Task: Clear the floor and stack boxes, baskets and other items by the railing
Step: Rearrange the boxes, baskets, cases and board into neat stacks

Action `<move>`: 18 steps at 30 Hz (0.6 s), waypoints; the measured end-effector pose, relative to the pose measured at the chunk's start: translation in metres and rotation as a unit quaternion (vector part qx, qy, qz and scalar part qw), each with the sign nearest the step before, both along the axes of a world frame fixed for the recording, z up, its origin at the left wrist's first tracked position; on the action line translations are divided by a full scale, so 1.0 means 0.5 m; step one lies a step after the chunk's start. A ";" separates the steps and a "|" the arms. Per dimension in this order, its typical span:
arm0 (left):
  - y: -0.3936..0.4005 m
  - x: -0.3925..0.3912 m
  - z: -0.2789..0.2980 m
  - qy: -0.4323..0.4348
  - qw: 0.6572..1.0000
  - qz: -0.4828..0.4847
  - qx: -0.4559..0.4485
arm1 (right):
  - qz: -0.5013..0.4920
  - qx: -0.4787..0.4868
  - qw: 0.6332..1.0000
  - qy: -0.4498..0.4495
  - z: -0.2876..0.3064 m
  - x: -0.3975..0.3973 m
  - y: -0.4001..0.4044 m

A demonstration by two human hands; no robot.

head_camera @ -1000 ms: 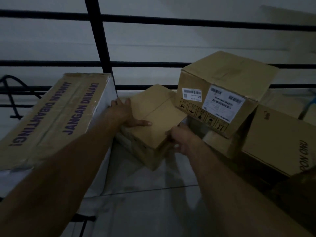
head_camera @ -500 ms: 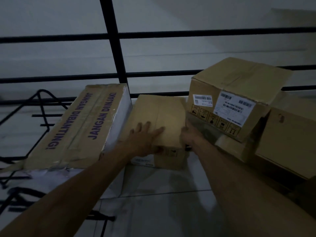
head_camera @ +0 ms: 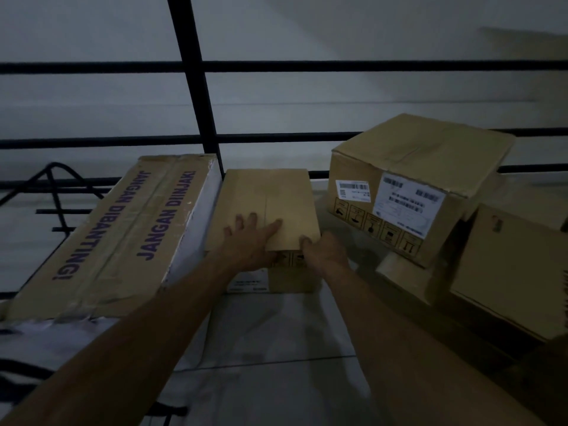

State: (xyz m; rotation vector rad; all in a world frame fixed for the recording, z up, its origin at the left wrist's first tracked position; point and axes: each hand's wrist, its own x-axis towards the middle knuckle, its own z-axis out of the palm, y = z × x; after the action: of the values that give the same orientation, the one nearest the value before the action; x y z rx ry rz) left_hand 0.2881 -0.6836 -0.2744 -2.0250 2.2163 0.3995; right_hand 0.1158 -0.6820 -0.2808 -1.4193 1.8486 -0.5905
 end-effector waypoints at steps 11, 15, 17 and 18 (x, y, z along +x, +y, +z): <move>-0.034 -0.147 0.166 0.438 0.888 0.129 -0.046 | -0.021 -0.359 0.924 0.130 0.275 -0.098 0.018; -0.079 -0.236 0.241 0.572 0.806 0.155 0.004 | -0.178 -0.460 0.867 0.068 0.320 -0.196 0.029; -0.104 -0.266 0.248 0.584 0.797 0.150 0.036 | -0.284 -0.439 0.848 0.089 0.314 -0.248 0.032; -0.121 -0.277 0.241 0.591 0.791 0.154 0.042 | -0.316 -0.379 0.866 0.085 0.305 -0.271 0.033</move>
State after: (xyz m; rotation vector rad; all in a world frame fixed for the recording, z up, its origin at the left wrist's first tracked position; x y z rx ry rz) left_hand 0.1495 -0.7441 -0.1537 -2.3758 2.1297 2.2771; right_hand -0.0198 -0.6653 -0.1280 -1.3017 2.3668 -1.7190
